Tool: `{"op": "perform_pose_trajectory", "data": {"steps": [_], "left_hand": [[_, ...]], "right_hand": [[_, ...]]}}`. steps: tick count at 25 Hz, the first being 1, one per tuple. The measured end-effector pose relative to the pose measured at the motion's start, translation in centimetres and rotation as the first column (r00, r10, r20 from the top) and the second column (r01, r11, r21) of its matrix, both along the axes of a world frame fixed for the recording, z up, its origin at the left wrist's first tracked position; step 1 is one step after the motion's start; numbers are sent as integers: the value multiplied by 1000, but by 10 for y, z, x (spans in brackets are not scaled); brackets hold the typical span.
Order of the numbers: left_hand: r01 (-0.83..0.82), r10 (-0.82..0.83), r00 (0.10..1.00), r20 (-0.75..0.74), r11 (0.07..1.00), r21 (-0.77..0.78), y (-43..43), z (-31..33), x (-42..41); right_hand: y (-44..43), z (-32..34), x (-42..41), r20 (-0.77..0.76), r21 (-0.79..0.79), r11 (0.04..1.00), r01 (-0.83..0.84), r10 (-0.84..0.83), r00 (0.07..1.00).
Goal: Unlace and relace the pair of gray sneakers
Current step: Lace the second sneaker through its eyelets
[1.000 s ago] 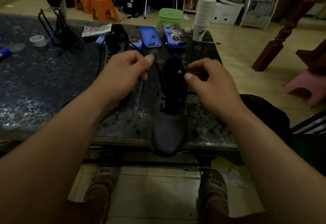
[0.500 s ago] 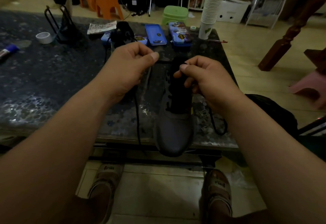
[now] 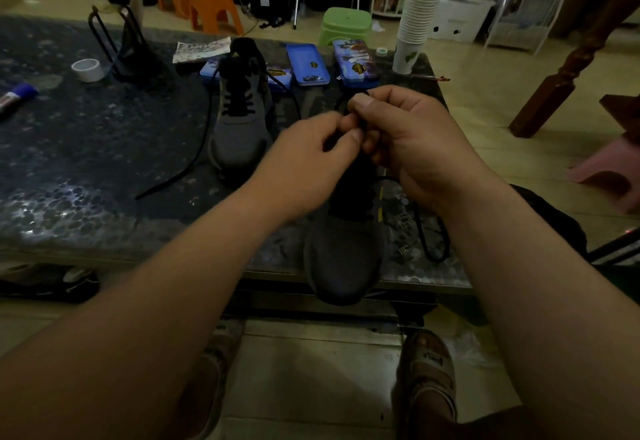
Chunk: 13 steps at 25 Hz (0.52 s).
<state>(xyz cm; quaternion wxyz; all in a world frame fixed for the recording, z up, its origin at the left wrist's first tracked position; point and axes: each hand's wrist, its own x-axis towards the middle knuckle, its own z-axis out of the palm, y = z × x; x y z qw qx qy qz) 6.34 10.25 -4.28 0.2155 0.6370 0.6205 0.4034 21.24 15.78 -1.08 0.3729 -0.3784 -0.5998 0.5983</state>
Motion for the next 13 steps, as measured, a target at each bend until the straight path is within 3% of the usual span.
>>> {"op": "perform_pose_trajectory", "data": {"steps": [2,6,9,13], "left_hand": [[80,-67,989,133,993,-91,1,2,-6],[55,-12,950,311,990,-128,1,7,-24],[98,-14,855,519,986,-135,2,5,-29],[141,-23,809,587,978,-156,0,8,-27]], "right_hand": [[3,-1,3,-71,-36,999,35,-38,997],[23,0,19,-322,-233,968,89,-163,932],[34,-3,27,-353,-299,945,130,-236,905],[40,-8,32,-346,-337,925,176,-296,890]]}}
